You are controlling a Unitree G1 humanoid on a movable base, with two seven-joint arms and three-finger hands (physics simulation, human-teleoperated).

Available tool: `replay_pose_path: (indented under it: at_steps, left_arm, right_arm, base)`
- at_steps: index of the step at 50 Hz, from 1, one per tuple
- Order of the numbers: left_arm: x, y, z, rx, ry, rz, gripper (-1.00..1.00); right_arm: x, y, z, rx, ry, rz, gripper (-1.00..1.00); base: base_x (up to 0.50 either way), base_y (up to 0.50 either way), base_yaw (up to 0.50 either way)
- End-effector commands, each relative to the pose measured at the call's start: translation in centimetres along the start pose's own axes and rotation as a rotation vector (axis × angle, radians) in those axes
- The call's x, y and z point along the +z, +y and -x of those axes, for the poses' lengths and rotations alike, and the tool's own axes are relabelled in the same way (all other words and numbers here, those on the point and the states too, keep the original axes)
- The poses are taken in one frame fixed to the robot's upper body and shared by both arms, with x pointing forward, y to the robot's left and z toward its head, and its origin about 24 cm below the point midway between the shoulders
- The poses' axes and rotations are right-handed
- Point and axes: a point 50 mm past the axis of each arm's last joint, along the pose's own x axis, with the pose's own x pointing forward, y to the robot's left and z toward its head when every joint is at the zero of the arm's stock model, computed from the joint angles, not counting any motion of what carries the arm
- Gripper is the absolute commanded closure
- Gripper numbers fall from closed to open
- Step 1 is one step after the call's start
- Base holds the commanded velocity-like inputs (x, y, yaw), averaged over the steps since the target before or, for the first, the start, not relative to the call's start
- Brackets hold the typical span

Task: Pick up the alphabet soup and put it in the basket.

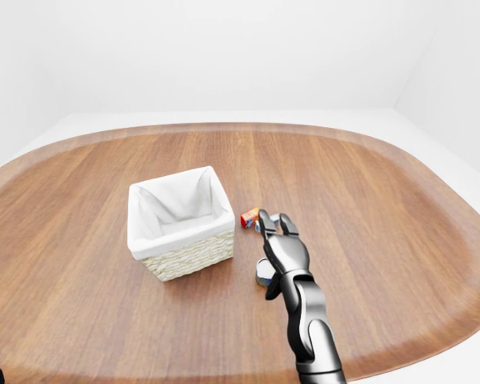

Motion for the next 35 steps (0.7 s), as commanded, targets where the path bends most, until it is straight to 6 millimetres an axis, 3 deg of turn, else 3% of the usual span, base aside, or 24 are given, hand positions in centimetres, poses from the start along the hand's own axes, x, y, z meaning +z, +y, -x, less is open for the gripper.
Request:
replay_pose_path:
  at_steps: [1,28,35]
  left_arm:
    - [0.0,-0.1,0.0,-0.007,0.002,0.006,-1.00]
    - [0.3,-0.6,0.0,-0.027,-0.033,-0.034,-1.00]
    - [0.4,-1.0,0.2,-0.046,-0.053,-0.041,-1.00]
  right_arm:
    - [0.5,1.5,-0.3,0.032,-0.014,-0.006,-1.00]
    - [0.7,4.4,-0.4,0.101,-0.010,0.016,-1.00]
    - [0.7,4.8,-1.3,0.092,-0.007,0.019,-1.00]
  base:
    - [0.00,0.00,0.00]
    - [0.00,0.00,0.00]
    - [0.00,0.00,0.00]
